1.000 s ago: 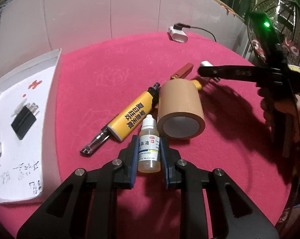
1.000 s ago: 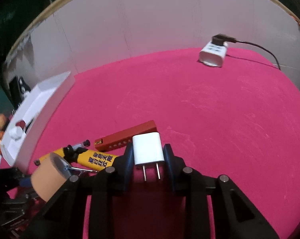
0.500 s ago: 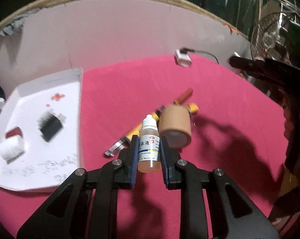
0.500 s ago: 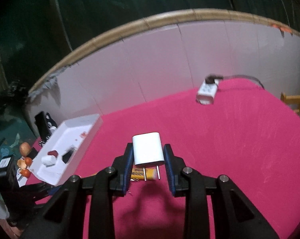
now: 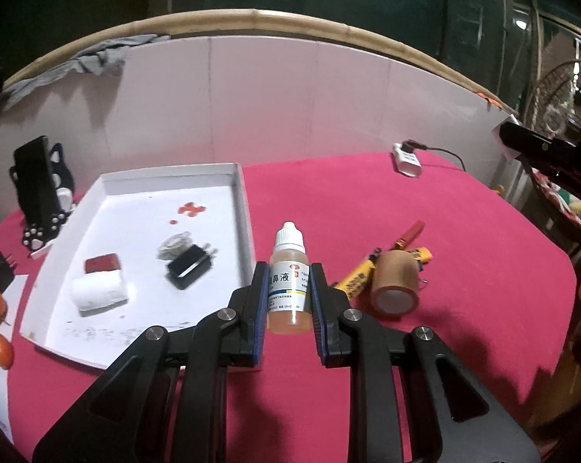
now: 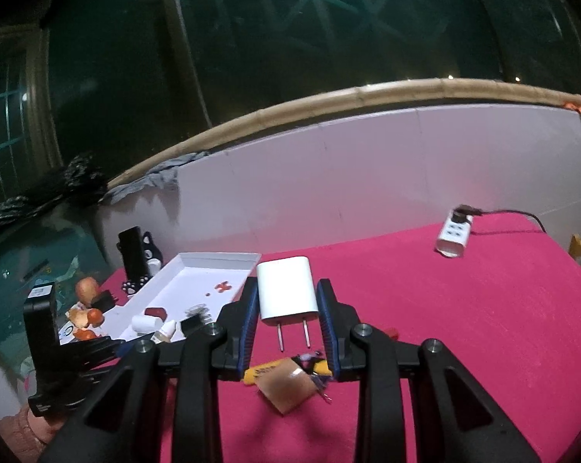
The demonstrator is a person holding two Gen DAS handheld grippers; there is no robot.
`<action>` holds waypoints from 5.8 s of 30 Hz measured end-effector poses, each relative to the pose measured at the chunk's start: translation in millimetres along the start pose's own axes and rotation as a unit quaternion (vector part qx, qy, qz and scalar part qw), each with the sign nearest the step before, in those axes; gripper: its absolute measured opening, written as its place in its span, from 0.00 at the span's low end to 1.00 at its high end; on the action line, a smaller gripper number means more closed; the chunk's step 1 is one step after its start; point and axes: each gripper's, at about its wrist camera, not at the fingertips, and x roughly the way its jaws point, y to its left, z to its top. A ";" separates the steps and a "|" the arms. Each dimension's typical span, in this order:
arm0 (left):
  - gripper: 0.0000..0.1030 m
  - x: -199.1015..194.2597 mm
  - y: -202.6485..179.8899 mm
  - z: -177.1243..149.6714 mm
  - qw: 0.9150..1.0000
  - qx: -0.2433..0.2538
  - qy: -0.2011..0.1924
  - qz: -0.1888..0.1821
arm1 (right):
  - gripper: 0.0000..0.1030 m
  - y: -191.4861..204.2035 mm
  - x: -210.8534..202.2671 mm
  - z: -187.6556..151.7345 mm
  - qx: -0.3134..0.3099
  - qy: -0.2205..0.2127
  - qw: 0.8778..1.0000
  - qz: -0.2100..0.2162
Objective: Organize rigid objects
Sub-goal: 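Carry eye-drop bottle and white charger toward the white tray, then lower bottle and charger into the tray and open both grippers, then grasp the tan tape roll with left gripper while right gripper grasps the blue binder clip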
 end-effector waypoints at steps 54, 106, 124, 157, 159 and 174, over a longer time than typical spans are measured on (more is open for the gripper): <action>0.19 60.2 193.2 85.2 0.985 -0.098 0.046 0.136 | 0.28 155.0 173.5 25.2 -0.086 0.095 0.989 0.071; 0.90 4.8 182.5 42.3 0.958 -0.194 -0.013 0.210 | 1.00 133.5 169.4 -10.6 -0.016 0.100 0.994 0.030; 0.90 8.9 45.9 34.4 0.996 -0.070 -0.011 0.046 | 1.00 19.8 58.8 2.8 0.064 -0.009 0.996 -0.056; 0.50 118.3 -104.2 -11.6 0.982 0.122 0.122 -0.080 | 1.00 -111.1 32.3 -72.9 0.124 0.098 0.980 -0.122; 0.50 110.0 -96.3 -12.4 0.985 0.110 0.113 -0.077 | 1.00 -101.3 36.2 -76.6 0.097 0.108 0.983 -0.111; 0.50 41.1 -40.3 -0.8 0.996 0.017 0.042 -0.076 | 0.44 -33.5 94.1 -102.6 0.011 0.224 0.974 -0.020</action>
